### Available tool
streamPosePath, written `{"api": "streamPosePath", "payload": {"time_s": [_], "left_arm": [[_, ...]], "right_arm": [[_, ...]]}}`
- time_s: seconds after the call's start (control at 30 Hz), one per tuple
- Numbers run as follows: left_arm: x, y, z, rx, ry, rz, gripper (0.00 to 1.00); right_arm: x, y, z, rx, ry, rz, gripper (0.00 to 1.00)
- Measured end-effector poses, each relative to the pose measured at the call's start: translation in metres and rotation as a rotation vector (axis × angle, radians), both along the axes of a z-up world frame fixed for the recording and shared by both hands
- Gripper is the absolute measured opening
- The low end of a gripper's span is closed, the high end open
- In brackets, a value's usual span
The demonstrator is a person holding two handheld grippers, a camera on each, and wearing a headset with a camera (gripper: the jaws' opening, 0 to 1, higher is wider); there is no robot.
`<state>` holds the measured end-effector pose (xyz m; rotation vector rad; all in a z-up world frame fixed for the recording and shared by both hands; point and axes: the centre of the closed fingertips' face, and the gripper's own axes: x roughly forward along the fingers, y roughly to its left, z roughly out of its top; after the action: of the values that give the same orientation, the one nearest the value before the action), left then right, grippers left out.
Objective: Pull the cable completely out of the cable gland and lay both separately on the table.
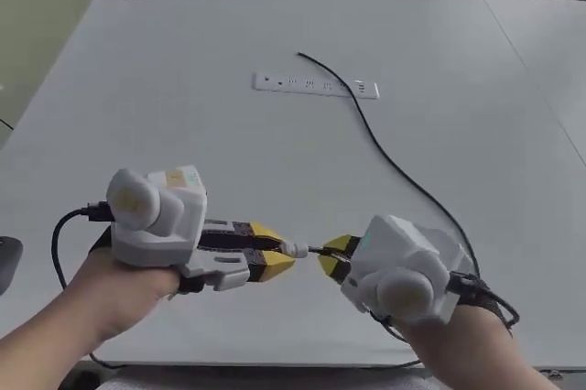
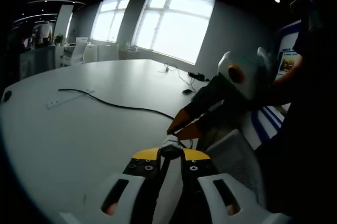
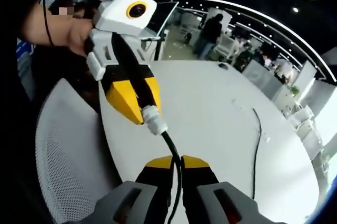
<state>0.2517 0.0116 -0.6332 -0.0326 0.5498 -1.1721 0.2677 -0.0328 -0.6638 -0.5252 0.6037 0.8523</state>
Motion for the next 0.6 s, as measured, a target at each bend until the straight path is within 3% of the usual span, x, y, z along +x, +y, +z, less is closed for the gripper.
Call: {"api": "streamPosePath", "payload": {"time_s": [0.1,0.27,0.6], "left_arm": [[0.001,0.001,0.003,-0.001,-0.011,0.001,0.15],[0.003,0.002,0.003,-0.003,-0.011,0.004,0.15],[0.004,0.004,0.001,0.007,-0.016,0.005,0.15]], "right_arm": [[0.005,-0.011,-0.005,0.064,0.062,-0.093,0.0],[0.009,-0.023,-0.016,0.111,0.116,-0.167,0.0],[0.013,-0.049,-0.05,0.223,0.287,-0.385,0.0]]}}
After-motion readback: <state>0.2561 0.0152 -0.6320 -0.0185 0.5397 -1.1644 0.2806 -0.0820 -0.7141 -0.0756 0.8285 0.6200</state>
